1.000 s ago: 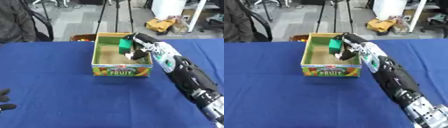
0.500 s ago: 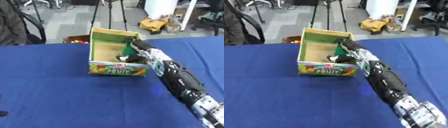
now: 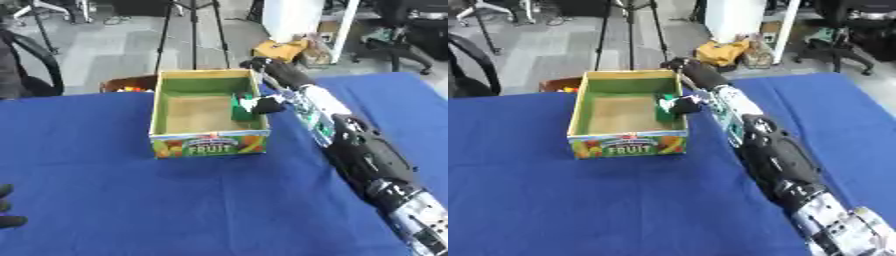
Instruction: Pick up objects on the table and place them in the box.
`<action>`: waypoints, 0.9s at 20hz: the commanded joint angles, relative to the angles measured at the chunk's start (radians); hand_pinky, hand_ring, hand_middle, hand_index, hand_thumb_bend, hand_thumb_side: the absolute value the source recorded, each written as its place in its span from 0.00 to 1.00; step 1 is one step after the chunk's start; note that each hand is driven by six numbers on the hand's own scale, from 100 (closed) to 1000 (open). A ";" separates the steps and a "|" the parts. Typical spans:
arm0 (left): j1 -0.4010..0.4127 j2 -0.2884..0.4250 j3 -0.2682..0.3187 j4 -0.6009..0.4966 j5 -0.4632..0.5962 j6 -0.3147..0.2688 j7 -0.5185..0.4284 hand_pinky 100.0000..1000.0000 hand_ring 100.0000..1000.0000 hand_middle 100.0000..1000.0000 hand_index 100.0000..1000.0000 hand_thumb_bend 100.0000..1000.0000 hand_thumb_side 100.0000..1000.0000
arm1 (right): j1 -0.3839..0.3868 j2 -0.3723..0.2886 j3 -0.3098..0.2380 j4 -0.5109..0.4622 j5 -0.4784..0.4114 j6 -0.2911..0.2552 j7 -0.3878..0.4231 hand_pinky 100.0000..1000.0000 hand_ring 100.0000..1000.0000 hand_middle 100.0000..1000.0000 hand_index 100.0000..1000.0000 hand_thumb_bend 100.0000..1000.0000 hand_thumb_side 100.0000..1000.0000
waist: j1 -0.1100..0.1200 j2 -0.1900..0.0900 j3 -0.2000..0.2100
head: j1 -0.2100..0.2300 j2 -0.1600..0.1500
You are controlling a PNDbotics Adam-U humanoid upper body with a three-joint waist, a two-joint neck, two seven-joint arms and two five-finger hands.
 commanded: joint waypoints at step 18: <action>0.038 0.009 0.045 0.011 -0.034 -0.005 0.043 0.64 0.89 0.56 0.73 0.63 0.85 | 0.241 -0.030 0.146 -0.549 -0.349 0.047 0.131 0.74 0.80 0.67 0.90 0.00 0.59 | 0.034 -0.047 -0.243 | 0.215 0.068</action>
